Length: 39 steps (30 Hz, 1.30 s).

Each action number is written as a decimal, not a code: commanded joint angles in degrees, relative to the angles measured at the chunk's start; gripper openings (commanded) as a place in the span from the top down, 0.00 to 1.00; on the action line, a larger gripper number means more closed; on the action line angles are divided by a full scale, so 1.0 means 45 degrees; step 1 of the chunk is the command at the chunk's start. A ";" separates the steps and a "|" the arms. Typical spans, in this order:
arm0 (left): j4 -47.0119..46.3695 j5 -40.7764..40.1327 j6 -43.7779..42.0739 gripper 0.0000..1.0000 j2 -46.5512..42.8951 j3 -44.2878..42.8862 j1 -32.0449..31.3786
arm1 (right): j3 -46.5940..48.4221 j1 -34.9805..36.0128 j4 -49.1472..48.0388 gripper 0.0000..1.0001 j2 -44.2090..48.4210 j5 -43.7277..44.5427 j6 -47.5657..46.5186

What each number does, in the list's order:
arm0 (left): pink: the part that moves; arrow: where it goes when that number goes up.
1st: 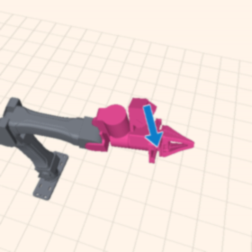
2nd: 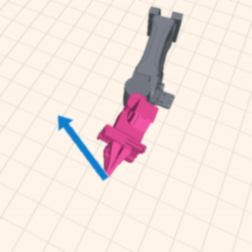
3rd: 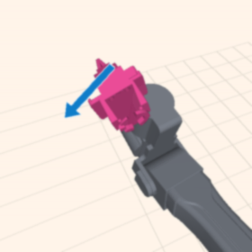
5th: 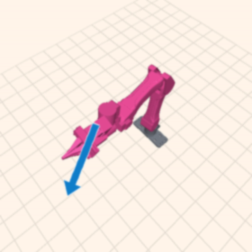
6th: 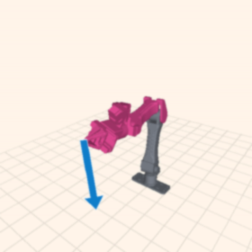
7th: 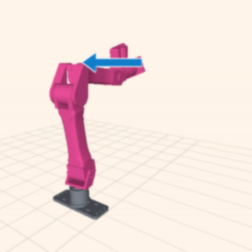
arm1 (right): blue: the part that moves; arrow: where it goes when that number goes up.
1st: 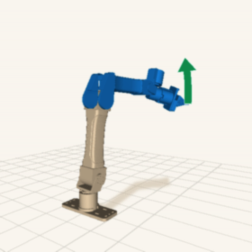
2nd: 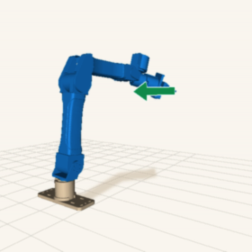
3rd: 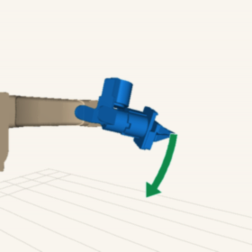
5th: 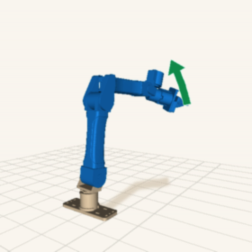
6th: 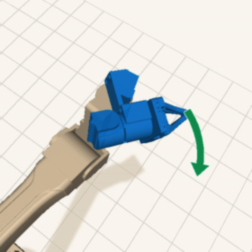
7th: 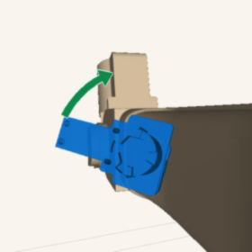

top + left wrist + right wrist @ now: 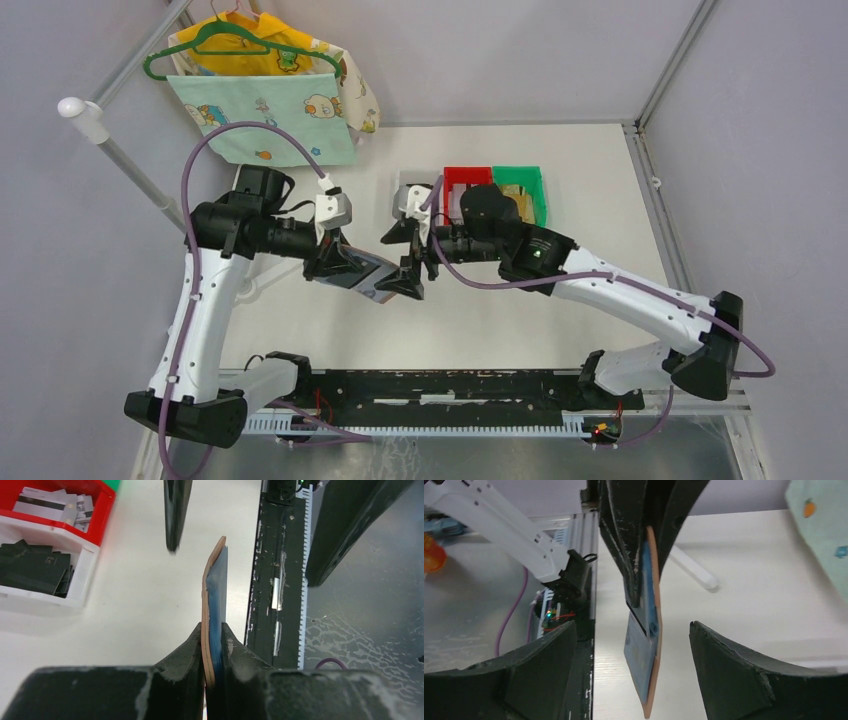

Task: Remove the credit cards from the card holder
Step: Remove the credit card from the card holder.

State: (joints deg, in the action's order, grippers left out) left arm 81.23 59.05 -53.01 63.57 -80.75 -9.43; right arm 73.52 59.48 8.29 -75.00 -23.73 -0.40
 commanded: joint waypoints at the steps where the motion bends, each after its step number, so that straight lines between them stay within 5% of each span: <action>1: 0.0620 0.0682 -0.0408 0.98 -0.0003 -0.0683 -0.0499 | 0.0747 -0.0100 -0.0086 0.15 -0.0830 -0.2918 -0.0064; 7: 0.0620 0.0795 -0.0043 0.98 0.0050 -0.0735 -0.1179 | 0.0829 -0.0507 -0.1047 0.35 -0.1467 -0.4588 0.1004; 16: 0.0620 0.1383 0.0617 0.98 0.0220 -0.1246 -0.1409 | 0.0364 -0.0941 -0.2360 0.98 -0.1654 -0.5623 0.2275; 18: 0.0616 0.1380 0.0701 0.96 0.0214 -0.1273 -0.1434 | 0.0030 -0.1054 -0.2848 1.00 -0.1444 -0.5664 0.2618; 21: 0.0620 0.1200 0.0743 0.61 0.0101 -0.1166 -0.1473 | -0.0434 -0.1352 -0.3458 1.00 -0.0990 -0.5724 0.3078; 25: 0.0622 0.1049 0.0779 0.36 -0.0208 -0.0625 -0.1512 | -0.0709 -0.1761 -0.3499 1.00 -0.0364 -0.5535 0.3269; 28: 0.0606 0.1047 0.0830 0.34 -0.0300 -0.0319 -0.1502 | -0.0716 -0.1792 -0.3252 1.00 -0.0102 -0.5490 0.3154; 35: 0.0620 0.1082 0.1765 0.52 0.0286 -0.0600 -0.1516 | -0.0458 -0.1803 -0.2113 1.00 -0.0081 -0.5442 0.2625; 39: 0.0621 0.1252 0.2200 0.53 0.0356 -0.0595 -0.1515 | -0.0581 -0.1793 -0.1906 1.00 0.0177 -0.5175 0.2317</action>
State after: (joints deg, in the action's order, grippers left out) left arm 84.25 62.13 -47.33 64.99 -82.21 -16.25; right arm 69.71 51.62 0.71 -77.30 -47.24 11.86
